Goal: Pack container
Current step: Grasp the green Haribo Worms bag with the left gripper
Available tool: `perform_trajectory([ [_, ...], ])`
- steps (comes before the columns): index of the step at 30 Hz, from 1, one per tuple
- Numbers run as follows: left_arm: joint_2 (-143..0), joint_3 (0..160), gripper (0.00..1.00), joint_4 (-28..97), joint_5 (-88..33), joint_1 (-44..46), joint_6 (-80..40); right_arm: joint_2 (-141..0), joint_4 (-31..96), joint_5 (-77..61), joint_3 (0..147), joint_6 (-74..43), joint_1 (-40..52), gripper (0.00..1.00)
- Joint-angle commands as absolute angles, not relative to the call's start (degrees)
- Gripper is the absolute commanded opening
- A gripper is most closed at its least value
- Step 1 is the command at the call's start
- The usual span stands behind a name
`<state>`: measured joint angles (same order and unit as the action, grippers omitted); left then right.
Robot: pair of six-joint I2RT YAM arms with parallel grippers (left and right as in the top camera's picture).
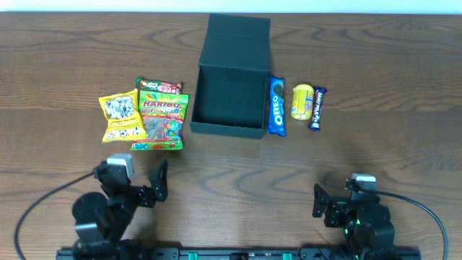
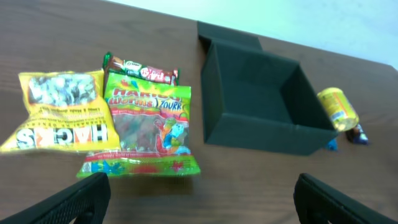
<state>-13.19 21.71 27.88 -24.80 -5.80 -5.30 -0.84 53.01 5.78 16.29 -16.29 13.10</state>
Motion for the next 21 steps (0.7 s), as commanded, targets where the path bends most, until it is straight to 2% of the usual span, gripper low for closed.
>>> perform_trajectory([
  [1,-23.9,31.0,0.95,30.5,-21.6,-5.9,-1.1,-0.3,53.0,5.6,15.9,-16.9,13.1,0.99],
  [9,-60.4,51.3,0.95,40.0,-20.4,-4.2,6.0,-0.3,53.0,5.6,15.9,-16.9,13.1,0.99],
  [13,-75.8,56.5,0.95,41.1,-21.3,-3.3,5.0,-0.3,53.0,5.6,15.9,-16.9,13.1,0.99],
  [21,-89.8,56.5,0.95,33.7,-26.3,-3.3,1.3,-0.3,53.0,5.6,15.9,-16.9,13.1,0.99],
])
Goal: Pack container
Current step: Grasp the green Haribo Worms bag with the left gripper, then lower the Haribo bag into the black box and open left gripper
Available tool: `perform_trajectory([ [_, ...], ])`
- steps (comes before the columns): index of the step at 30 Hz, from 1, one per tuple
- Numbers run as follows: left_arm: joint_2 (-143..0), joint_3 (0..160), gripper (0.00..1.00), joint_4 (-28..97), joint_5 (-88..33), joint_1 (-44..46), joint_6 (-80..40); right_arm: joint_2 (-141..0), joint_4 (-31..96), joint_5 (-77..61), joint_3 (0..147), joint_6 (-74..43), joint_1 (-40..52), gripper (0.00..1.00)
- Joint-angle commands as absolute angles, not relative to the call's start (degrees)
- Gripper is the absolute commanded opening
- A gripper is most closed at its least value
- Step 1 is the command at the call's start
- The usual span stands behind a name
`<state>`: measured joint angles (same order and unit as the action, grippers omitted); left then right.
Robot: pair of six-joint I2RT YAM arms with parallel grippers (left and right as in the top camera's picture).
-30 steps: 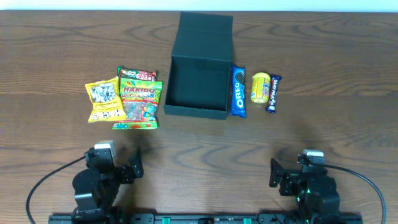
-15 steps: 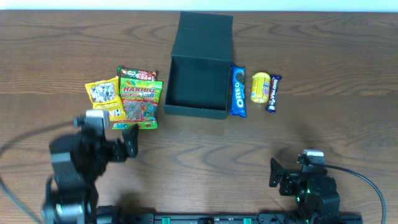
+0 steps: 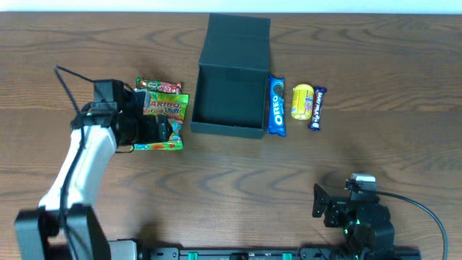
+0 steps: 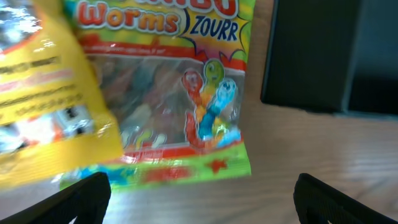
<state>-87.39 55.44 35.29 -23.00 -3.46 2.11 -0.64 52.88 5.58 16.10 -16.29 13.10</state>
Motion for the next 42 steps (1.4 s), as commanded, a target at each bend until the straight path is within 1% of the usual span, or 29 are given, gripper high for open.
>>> perform_trajectory([
  [1,-90.8,56.5,0.95,32.5,-26.6,-3.2,1.3,-0.3,53.0,5.6,15.9,-16.9,13.1,0.99],
  [5,-94.0,56.5,0.95,28.2,-25.8,-1.6,4.1,-0.3,53.0,5.6,15.9,-16.9,13.1,0.99],
  [7,-95.0,56.5,0.98,26.8,-22.7,0.0,4.2,-0.3,53.0,5.6,15.9,-16.9,13.1,0.99],
  [8,-95.5,56.5,0.99,26.2,-20.5,1.3,4.3,-0.3,53.0,5.6,15.9,-16.9,13.1,0.99],
  [13,-97.3,56.5,1.0,24.6,-5.4,8.0,4.3,-0.3,53.0,5.6,15.9,-16.9,13.1,0.99],
  [15,-98.2,56.5,1.0,24.5,-2.1,9.3,4.3,-0.3,53.0,5.6,15.9,-16.9,13.1,0.99],
  [16,-98.6,56.5,0.95,24.5,-1.4,9.5,4.3,-0.3,53.0,5.6,15.9,-16.9,13.1,0.99],
  [19,-100.1,56.5,0.89,24.2,-1.0,9.1,3.6,-0.3,53.0,5.6,15.9,-16.9,13.1,0.99],
  [23,-102.7,56.5,0.75,23.0,-1.1,8.9,2.7,-0.3,53.0,5.6,15.9,-16.9,13.1,0.99],
  [26,-104.1,56.5,0.53,22.7,-1.1,8.9,1.7,-0.3,53.0,5.6,15.9,-16.9,13.1,0.99],
  [27,-104.4,56.5,0.42,22.6,-1.1,8.9,1.1,-0.3,53.0,5.6,15.9,-16.9,13.1,0.99],
  [28,-104.6,56.5,0.34,22.6,-1.1,8.9,0.8,-0.3,53.0,5.6,15.9,-16.9,13.1,0.99],
  [29,-104.6,56.5,0.2,22.6,-1.1,8.9,-0.1,-0.3,53.0,5.6,15.9,-16.9,13.1,0.99],
  [30,-104.5,56.5,0.08,22.6,-1.1,8.9,-0.8,-0.3,53.0,5.6,15.9,-16.9,13.1,0.99],
  [31,-104.5,56.5,0.06,22.7,-1.1,8.9,-1.5,-0.3,53.0,5.6,15.9,-16.9,13.1,0.99],
  [36,-103.4,56.8,0.06,23.7,-2.4,8.9,-3.5,-0.3,53.0,5.6,15.9,-16.9,13.1,0.99],
  [42,-97.7,61.5,0.06,30.3,-2.4,8.9,-4.9,-0.3,52.8,6.4,15.9,-16.7,13.1,0.99],
])
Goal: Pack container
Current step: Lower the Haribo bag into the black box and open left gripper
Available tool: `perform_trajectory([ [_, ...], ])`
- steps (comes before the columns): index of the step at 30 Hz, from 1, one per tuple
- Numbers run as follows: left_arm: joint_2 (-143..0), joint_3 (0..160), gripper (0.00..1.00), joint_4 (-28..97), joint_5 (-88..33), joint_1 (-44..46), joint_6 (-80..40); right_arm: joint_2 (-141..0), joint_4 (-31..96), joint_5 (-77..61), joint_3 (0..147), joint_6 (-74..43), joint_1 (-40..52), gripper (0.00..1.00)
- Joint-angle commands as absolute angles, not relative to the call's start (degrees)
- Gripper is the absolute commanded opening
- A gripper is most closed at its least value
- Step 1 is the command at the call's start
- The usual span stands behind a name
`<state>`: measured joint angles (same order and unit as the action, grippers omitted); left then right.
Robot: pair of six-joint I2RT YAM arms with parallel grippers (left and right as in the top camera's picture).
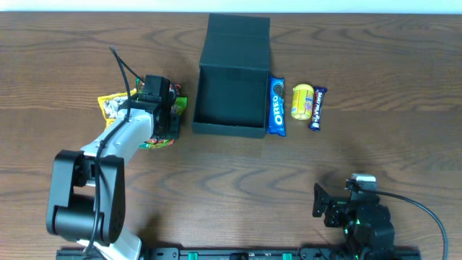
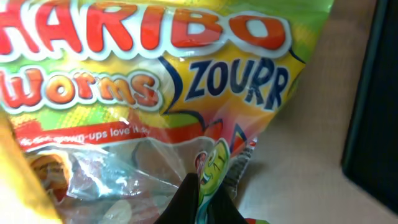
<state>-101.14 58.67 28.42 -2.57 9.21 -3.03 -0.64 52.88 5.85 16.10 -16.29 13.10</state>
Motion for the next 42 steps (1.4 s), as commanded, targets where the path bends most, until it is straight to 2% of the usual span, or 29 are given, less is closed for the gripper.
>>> perform_trajectory([
  [1,-96.4,62.5,0.06,31.6,-2.4,8.9,-5.4,-0.3,52.6,6.4,15.9,-16.7,13.1,0.99],
  [9,-84.5,71.0,0.06,38.0,-8.1,9.1,-6.9,-0.3,45.4,5.5,15.9,-17.3,13.1,0.99],
  [15,-81.2,76.4,0.06,38.5,-9.0,13.1,-5.1,-0.3,44.7,-4.3,15.9,-27.5,13.1,0.99],
  [25,-90.0,77.3,0.06,31.7,-0.9,28.5,-1.9,-0.3,46.3,-5.0,15.9,-33.7,13.1,0.99],
  [35,-100.6,77.5,0.06,27.8,10.9,32.7,-3.8,-0.3,46.3,-5.0,15.9,-33.9,13.1,0.99],
  [42,-101.9,77.5,0.06,22.5,11.4,32.9,-4.2,-0.3,46.3,-4.9,15.9,-33.9,13.1,0.99],
])
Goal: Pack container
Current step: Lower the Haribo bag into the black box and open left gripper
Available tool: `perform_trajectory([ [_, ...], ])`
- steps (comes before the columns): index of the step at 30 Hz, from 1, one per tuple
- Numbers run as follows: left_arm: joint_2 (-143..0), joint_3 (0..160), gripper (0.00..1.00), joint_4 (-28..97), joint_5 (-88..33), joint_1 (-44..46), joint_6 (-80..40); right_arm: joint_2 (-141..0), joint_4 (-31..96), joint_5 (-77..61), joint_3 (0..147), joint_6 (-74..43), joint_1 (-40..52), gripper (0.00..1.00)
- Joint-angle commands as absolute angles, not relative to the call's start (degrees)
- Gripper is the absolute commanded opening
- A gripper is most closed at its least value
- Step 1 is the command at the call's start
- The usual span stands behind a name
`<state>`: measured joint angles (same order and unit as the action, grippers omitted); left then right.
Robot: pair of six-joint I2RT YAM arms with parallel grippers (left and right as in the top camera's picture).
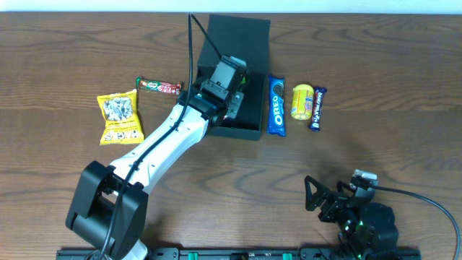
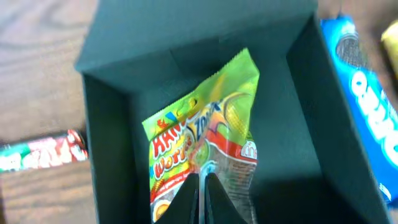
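Observation:
The green and yellow Haribo worms bag (image 2: pixel 202 134) hangs over the inside of the dark open box (image 2: pixel 106 124), and my left gripper (image 2: pixel 201 199) is shut on its lower edge. In the overhead view the left gripper (image 1: pixel 234 90) is above the box (image 1: pixel 249 130), with the bag mostly hidden under it. A yellow Hacks bag (image 1: pixel 120 117) and a red-green candy bar (image 1: pixel 159 87) lie left of the box. An Oreo pack (image 1: pixel 276 105), a yellow can (image 1: pixel 302 101) and a dark blue bar (image 1: pixel 317 107) lie to its right. My right gripper (image 1: pixel 321 198) rests at the near right, fingers apart.
The box's flap (image 1: pixel 238 32) lies open toward the table's far edge. The left arm (image 1: pixel 159 148) stretches diagonally from the near left to the box. A cable (image 1: pixel 433 213) loops by the right arm's base.
My left gripper, shut on the Haribo bag beside the box's left wall, has carried it off the table and now holds it over the box's interior. The right arm shifted slightly.
First both arms rested at the near edge, the Haribo bag lying left of the box. Then my left gripper was open over the bags. Later it was shut on the Haribo bag's edge. Now the bag hangs inside the box's opening.

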<state>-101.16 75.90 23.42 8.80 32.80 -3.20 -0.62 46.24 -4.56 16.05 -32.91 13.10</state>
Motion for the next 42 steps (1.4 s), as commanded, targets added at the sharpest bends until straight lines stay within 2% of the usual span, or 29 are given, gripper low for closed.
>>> perform_trajectory([
  [1,-102.7,77.5,0.06,22.2,11.9,32.9,-5.5,-0.3,46.3,-4.9,15.9,-33.9,13.0,0.99],
  [4,-105.4,77.5,0.08,22.4,10.4,33.1,-6.6,-0.3,46.3,-4.5,15.9,-33.8,13.0,0.99],
  [5,-106.4,77.5,0.25,22.7,9.8,33.2,-6.4,-0.3,46.3,-4.5,15.9,-33.9,13.1,0.99],
  [6,-107.1,77.5,0.57,23.4,9.7,33.4,-6.2,-0.3,46.3,-4.5,15.9,-33.9,13.0,0.99],
  [7,-107.5,77.5,0.75,24.5,10.1,33.4,-6.0,-0.3,46.3,-4.6,15.9,-33.9,13.0,0.99],
  [12,-105.1,77.5,0.7,25.9,5.7,33.4,-6.3,-0.3,46.3,-4.6,15.9,-33.9,13.0,0.99],
  [13,-104.9,77.5,0.61,25.7,3.5,33.3,-6.3,-0.3,46.3,-4.6,15.9,-34.1,13.1,0.99],
  [14,-104.9,77.5,0.47,25.5,0.4,33.2,-6.3,-0.3,46.3,-4.6,15.9,-34.7,13.1,0.99],
  [16,-105.9,77.5,0.3,25.2,-5.9,32.9,-6.2,-0.3,46.3,-4.6,15.9,-35.4,13.1,0.99],
  [20,-109.3,77.5,0.06,24.5,-7.3,32.6,-6.5,-0.3,46.3,-4.6,15.9,-35.4,13.1,0.99],
  [28,-115.3,77.5,0.06,23.1,-11.8,32.6,-6.4,-0.3,46.3,-4.6,15.9,-35.4,13.1,0.99],
  [31,-117.0,77.5,0.06,23.9,-9.6,32.5,-7.0,-0.3,46.3,-4.6,15.9,-35.4,13.1,0.99],
  [36,-117.0,77.5,0.06,24.2,1.0,32.5,-13.3,-0.3,46.3,-4.6,15.9,-35.4,13.1,0.99],
  [42,-116.6,77.7,0.06,25.3,1.5,32.5,-18.2,-0.3,46.3,-4.5,15.9,-36.4,13.0,0.99],
])
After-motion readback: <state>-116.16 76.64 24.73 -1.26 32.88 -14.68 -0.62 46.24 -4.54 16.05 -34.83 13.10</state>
